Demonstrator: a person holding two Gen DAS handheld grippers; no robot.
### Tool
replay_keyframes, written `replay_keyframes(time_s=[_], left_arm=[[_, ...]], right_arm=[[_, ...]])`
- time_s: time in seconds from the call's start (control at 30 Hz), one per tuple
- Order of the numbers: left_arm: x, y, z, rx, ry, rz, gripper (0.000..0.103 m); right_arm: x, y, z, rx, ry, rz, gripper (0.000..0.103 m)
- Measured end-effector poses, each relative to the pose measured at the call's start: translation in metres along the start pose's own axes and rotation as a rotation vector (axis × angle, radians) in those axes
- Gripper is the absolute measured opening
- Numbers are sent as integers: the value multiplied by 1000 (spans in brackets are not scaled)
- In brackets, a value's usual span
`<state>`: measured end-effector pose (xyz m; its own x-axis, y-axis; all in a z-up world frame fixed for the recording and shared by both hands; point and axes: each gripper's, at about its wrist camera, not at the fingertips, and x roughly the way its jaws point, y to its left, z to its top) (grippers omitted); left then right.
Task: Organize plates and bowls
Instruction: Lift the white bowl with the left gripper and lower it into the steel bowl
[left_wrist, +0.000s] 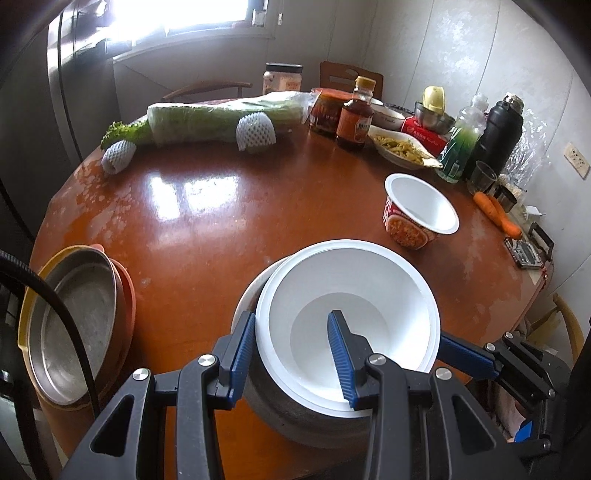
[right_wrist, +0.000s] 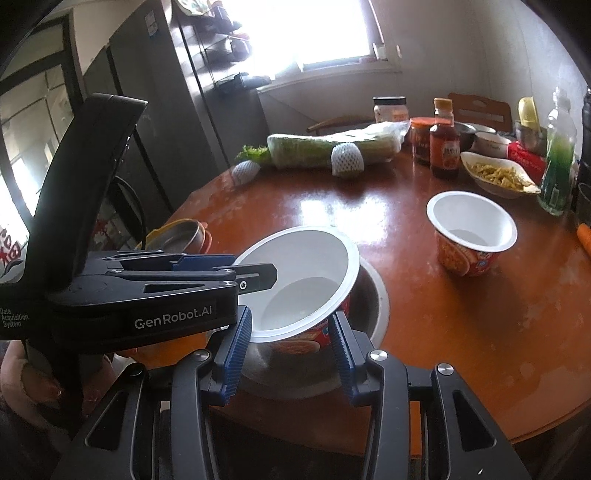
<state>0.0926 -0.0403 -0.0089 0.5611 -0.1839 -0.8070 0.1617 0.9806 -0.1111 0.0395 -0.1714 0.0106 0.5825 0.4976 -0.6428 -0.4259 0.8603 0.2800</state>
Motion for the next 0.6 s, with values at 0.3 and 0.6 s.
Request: replay_keyframes(time_s=[0.3, 0.6], left_arm=[[7, -1, -2, 4, 14, 5, 41], [10, 1, -2, -4, 20, 8, 41]], right_arm=[[7, -6, -4, 11, 22, 1, 45], [11, -7, -5, 10, 35, -8, 46]])
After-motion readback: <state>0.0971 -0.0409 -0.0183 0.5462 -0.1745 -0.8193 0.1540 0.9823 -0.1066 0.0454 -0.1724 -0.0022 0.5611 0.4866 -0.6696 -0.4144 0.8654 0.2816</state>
